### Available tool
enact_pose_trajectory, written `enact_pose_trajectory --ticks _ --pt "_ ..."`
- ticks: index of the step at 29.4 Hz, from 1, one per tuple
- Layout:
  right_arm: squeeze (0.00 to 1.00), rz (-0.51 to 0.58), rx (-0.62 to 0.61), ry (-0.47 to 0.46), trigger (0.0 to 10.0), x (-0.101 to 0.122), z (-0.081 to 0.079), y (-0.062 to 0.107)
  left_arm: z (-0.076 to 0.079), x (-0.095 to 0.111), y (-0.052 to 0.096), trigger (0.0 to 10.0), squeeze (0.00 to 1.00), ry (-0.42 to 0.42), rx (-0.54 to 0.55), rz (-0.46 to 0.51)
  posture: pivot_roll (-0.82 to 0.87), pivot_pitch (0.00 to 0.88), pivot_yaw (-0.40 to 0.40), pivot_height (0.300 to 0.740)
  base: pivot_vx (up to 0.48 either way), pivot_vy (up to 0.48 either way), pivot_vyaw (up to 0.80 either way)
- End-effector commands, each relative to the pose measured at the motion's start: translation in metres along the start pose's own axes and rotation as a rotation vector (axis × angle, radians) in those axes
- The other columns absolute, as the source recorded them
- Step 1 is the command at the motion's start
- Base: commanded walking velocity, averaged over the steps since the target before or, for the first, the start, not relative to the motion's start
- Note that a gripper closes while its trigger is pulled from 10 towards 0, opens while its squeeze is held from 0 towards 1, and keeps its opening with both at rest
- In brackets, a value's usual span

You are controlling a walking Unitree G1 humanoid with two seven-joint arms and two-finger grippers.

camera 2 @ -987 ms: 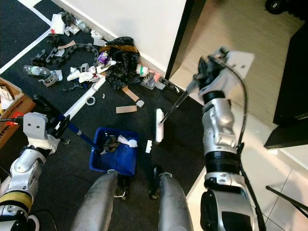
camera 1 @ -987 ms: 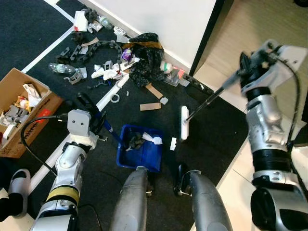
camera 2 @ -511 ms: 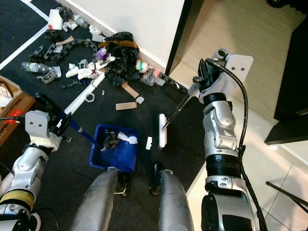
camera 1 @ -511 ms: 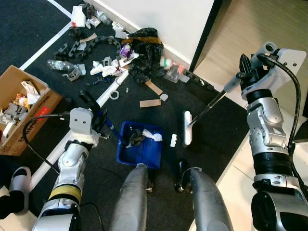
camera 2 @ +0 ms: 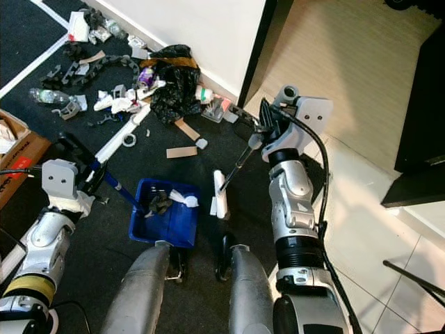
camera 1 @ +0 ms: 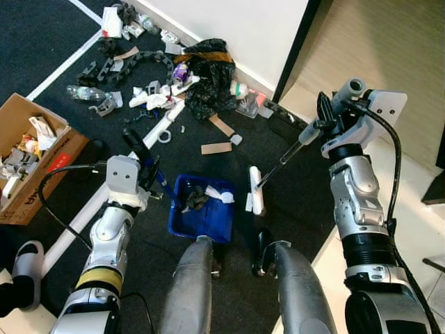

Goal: Sweep floor

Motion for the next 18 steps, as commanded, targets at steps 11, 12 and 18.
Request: enact_pose_trajectory --ticks 11,12,18 --pt "0.00 0.073 -0.064 -0.311 10.0 0.006 -0.001 0.000 0.003 -0.015 0.007 10.0 0.00 0.021 0.006 -0.055 0.07 0.406 0.002 0.740 0.000 0.000 0.00" --pt "0.00 0.085 -0.076 -0.327 10.0 0.008 0.003 0.000 0.003 -0.014 0.007 10.0 0.00 0.021 0.005 -0.055 0.07 0.406 0.003 0.740 0.000 0.000 0.00" --pt "0.00 0.113 -0.095 -0.324 10.0 0.013 0.015 0.000 0.003 -0.013 0.005 10.0 0.00 0.021 0.001 -0.054 0.07 0.395 0.007 0.740 0.000 0.000 0.00"
Point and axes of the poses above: a point about 5 cm out from each wrist's last joint towards the gripper, its own y axis pointing back from the gripper into the wrist, its own x axis along the axis of the wrist's last joint, z = x × y, the point moved 1 cm from there along -y, pointing out of the wrist towards the gripper, and after that the axes turned 10 degrees about y, right-handed, at the moved point
